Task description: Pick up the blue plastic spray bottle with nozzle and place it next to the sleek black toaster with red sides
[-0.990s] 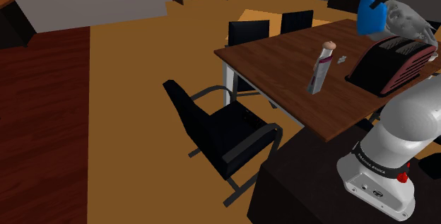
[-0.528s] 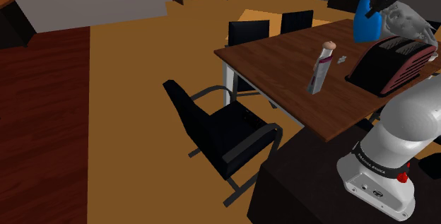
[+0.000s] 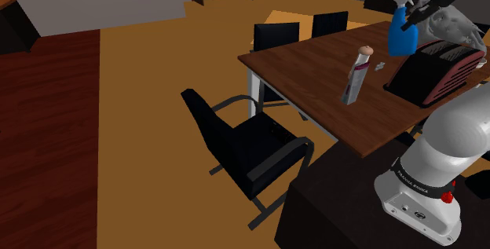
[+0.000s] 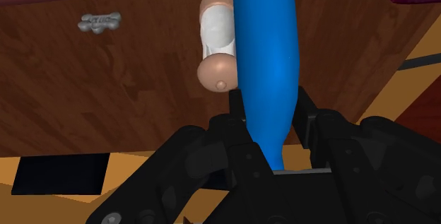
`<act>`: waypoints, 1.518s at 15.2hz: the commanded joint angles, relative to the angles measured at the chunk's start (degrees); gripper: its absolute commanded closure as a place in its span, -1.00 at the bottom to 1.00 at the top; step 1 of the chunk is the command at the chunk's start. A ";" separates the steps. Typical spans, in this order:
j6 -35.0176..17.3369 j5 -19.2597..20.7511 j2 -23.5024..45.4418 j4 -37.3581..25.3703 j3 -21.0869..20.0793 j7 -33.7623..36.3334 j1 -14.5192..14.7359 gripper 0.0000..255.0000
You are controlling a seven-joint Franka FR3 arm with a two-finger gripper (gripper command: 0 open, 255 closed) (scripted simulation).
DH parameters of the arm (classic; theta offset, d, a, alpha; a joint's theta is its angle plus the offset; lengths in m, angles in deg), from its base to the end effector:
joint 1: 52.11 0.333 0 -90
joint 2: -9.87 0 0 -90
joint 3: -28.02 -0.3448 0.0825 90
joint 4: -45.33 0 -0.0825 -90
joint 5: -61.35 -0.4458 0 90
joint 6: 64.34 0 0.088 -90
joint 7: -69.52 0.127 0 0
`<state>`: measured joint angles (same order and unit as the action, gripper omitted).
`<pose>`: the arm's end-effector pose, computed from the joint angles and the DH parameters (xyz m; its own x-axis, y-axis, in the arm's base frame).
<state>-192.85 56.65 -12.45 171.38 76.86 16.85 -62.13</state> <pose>0.2672 -0.4920 0.5045 0.8820 -0.1388 0.4504 -0.1553 -0.9879 -0.0002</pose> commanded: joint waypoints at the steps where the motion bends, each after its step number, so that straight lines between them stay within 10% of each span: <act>1: -1.59 -0.37 0.32 1.32 0.50 -0.62 0.25 1.00; 23: -16.91 -11.93 8.61 10.93 11.79 -13.37 9.15 1.00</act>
<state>-209.12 45.60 -4.31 181.97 87.93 4.33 -53.62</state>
